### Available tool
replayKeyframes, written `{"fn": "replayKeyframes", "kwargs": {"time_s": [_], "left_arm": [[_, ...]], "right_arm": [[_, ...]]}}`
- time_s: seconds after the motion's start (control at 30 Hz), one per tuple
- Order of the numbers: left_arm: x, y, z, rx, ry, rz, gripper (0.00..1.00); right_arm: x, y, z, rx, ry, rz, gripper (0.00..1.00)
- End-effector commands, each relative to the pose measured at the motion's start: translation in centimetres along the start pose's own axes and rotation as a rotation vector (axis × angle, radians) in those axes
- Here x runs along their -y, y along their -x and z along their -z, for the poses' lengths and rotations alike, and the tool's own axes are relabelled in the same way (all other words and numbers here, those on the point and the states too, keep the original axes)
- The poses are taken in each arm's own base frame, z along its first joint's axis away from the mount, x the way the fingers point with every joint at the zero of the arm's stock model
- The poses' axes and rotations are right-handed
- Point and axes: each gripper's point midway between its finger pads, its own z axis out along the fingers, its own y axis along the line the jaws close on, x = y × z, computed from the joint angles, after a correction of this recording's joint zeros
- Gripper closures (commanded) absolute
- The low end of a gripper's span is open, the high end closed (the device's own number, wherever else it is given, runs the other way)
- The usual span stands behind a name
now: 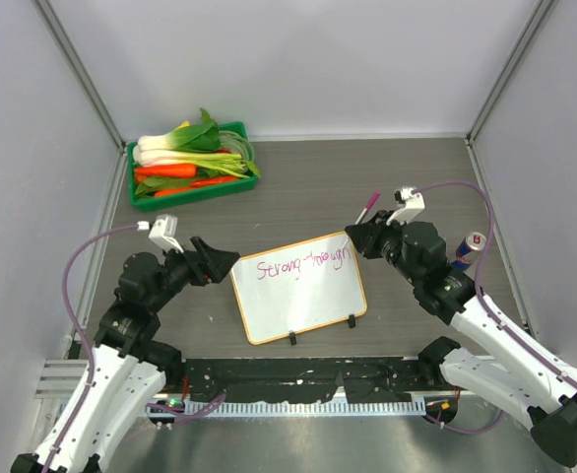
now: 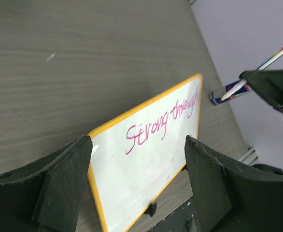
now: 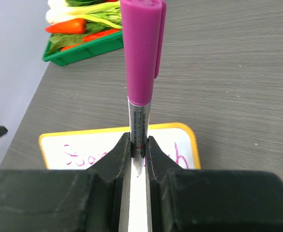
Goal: Write a sentence on the whiteboard
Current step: Adjust the whiteboard marker.
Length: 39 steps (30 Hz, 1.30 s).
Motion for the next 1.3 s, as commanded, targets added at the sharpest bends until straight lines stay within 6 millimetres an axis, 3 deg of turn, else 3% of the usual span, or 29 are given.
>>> {"fn": "replayKeyframes", "kwargs": {"time_s": [0.0,0.17,0.3,0.4,0.57,0.8,1.07,1.2,1.27], "left_arm": [[1.4,3.4,0.7,0.031,0.038,-0.076,0.19],[6.5,5.8,-0.4,-0.026,-0.142,-0.125,0.19],[10.7,6.4,-1.7,-0.104,-0.313,-0.153,0.19],[13.7,5.6,-3.0,-0.169,-0.430,-0.165,0.19],[17.5,2.1,-5.5,-0.296,-0.563,-0.194,0.21],[19.8,-0.4,-7.2,-0.336,-0.648,-0.208,0.31],[20.1,-1.3,-8.2,-0.349,-0.655,-0.210,0.69],[19.8,-1.4,-8.2,-0.354,-0.638,-0.216,0.99],[19.6,-1.3,-8.0,-0.349,-0.625,-0.220,1.00]], "right_arm": [[-4.3,2.6,0.4,0.017,0.168,-0.019,0.99],[-6.5,2.4,0.4,-0.027,0.268,-0.042,0.99],[-8.6,3.0,0.6,-0.030,0.367,-0.086,0.99],[-9.3,2.8,0.5,-0.038,0.408,-0.122,0.99],[-10.8,3.1,0.5,-0.042,0.481,-0.181,0.99],[-11.4,3.6,0.6,-0.042,0.505,-0.208,0.99],[-11.7,3.7,0.7,-0.043,0.516,-0.227,0.99],[-11.8,3.9,0.9,-0.038,0.515,-0.242,0.99],[-11.7,4.0,0.7,-0.040,0.508,-0.248,0.99]]}}
